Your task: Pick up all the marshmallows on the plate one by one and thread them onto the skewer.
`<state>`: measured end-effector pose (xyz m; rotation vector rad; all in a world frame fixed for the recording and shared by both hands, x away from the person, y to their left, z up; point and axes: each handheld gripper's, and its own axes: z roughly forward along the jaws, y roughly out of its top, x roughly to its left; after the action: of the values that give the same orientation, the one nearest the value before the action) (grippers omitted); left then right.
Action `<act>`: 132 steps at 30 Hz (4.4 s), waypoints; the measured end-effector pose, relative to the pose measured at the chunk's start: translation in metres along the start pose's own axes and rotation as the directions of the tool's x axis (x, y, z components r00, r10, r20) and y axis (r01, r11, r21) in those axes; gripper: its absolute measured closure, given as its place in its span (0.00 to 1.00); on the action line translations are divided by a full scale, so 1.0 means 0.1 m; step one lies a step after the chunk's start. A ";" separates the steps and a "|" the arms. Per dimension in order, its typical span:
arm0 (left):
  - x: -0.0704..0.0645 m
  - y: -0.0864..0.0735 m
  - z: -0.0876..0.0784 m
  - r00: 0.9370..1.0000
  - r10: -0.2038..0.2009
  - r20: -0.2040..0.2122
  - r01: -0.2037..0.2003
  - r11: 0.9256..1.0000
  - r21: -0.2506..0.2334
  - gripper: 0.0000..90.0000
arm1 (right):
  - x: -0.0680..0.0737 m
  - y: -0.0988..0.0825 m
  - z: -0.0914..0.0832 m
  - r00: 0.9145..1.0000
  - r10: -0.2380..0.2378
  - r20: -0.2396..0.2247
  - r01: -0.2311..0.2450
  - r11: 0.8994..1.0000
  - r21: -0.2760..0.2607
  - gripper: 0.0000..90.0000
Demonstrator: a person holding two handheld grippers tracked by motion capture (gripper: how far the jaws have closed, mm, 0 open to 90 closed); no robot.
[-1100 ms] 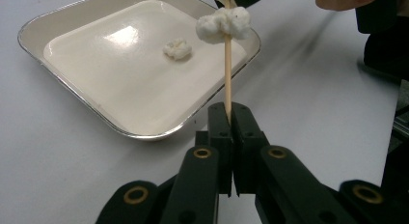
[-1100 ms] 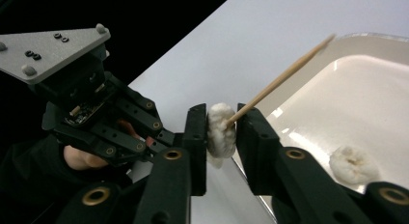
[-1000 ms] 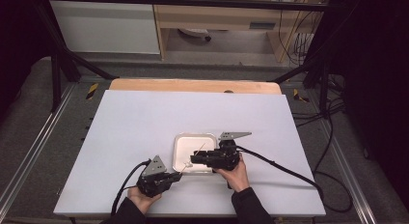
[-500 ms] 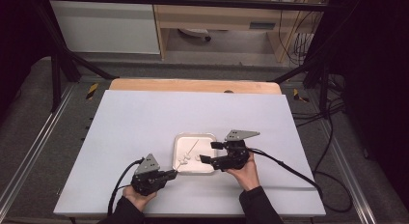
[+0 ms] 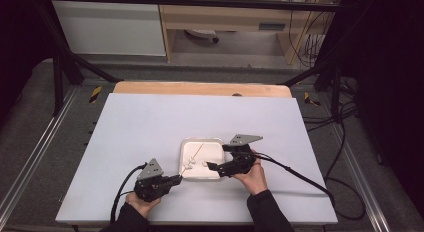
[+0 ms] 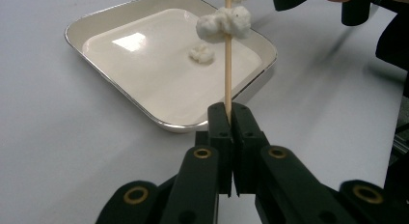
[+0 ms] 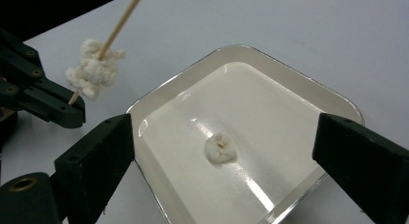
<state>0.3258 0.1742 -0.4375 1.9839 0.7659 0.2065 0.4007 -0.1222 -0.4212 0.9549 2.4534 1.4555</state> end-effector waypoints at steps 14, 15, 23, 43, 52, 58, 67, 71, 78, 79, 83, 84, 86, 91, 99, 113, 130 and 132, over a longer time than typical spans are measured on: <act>0.01 0.00 0.00 1.000 -0.002 0.003 0.002 1.000 -0.002 0.98 | -0.01 0.06 0.30 0.998 -0.060 0.005 0.059 0.994 0.088 0.26; 0.01 0.00 0.01 1.000 -0.003 0.003 0.003 1.000 -0.002 0.98 | -0.02 0.06 0.32 0.998 -0.069 0.004 0.068 0.993 0.099 0.29; 0.01 0.00 0.01 1.000 -0.002 0.003 0.002 1.000 0.000 0.98 | -0.01 -0.03 0.46 0.995 -0.098 -0.017 0.099 0.983 0.155 0.49; 0.00 -0.01 0.00 1.000 -0.011 -0.019 0.011 1.000 0.021 0.98 | 0.01 -0.08 0.48 0.990 -0.142 -0.001 0.140 0.977 0.159 0.79; -0.01 -0.01 -0.01 1.000 -0.011 -0.018 0.011 1.000 0.019 0.98 | 0.03 0.03 0.32 0.997 -0.073 -0.018 0.074 0.991 0.112 0.80; -0.01 -0.01 -0.01 1.000 -0.007 -0.017 0.007 1.000 0.021 0.98 | 0.06 0.10 0.20 0.998 -0.043 -0.047 0.047 0.995 0.084 0.80; -0.02 -0.01 -0.01 1.000 -0.006 -0.016 0.006 1.000 0.019 0.98 | 0.05 0.17 0.01 0.998 0.003 -0.070 0.000 0.999 0.036 0.80; -0.02 -0.01 -0.01 1.000 -0.007 -0.012 0.007 1.000 0.016 0.98 | 0.04 0.20 -0.10 0.996 0.028 -0.081 -0.027 1.000 0.013 0.80; -0.03 0.00 -0.01 1.000 -0.005 -0.010 0.005 1.000 0.013 0.98 | 0.02 0.25 -0.26 0.995 0.046 -0.093 -0.049 0.998 -0.029 0.81; -0.03 0.00 -0.01 1.000 -0.005 -0.010 0.005 1.000 0.012 0.98 | 0.02 0.25 -0.28 0.994 0.050 -0.093 -0.053 0.998 -0.034 0.81; -0.03 0.00 -0.01 1.000 0.000 -0.008 0.000 1.000 0.012 0.98 | 0.03 0.29 -0.35 0.992 0.061 -0.110 -0.068 0.996 -0.058 0.81; -0.03 0.00 -0.01 1.000 0.001 -0.007 -0.001 1.000 0.012 0.98 | 0.03 0.29 -0.36 0.991 0.066 -0.118 -0.074 0.995 -0.065 0.81; -0.04 0.00 -0.01 1.000 -0.001 -0.007 0.001 1.000 0.010 0.98 | 0.03 0.31 -0.39 0.989 0.075 -0.130 -0.086 0.993 -0.080 0.82; -0.04 0.00 -0.01 1.000 0.001 -0.004 -0.001 1.000 0.009 0.98 | 0.01 0.36 -0.43 0.981 0.101 -0.168 -0.121 0.986 -0.116 0.82; -0.05 0.00 -0.01 1.000 0.005 -0.001 -0.005 1.000 0.009 0.98 | -0.02 0.44 -0.44 0.969 0.131 -0.211 -0.165 0.975 -0.152 0.82; -0.05 0.00 -0.01 1.000 0.006 0.003 -0.006 1.000 0.005 0.98 | -0.10 0.49 -0.25 0.944 0.188 -0.273 -0.233 0.961 -0.146 0.82; -0.06 0.00 0.00 1.000 0.015 0.004 -0.016 1.000 0.023 0.98 | -0.07 0.43 -0.14 0.924 0.213 -0.317 -0.256 0.961 -0.101 0.84; -0.06 0.00 0.01 1.000 0.020 0.006 -0.020 0.999 0.025 0.98 | -0.07 0.42 -0.13 0.923 0.213 -0.320 -0.256 0.962 -0.096 0.84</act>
<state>0.3211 0.1702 -0.4370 2.0157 0.7484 0.2039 0.4197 -0.1220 -0.3808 1.0990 2.4663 1.9607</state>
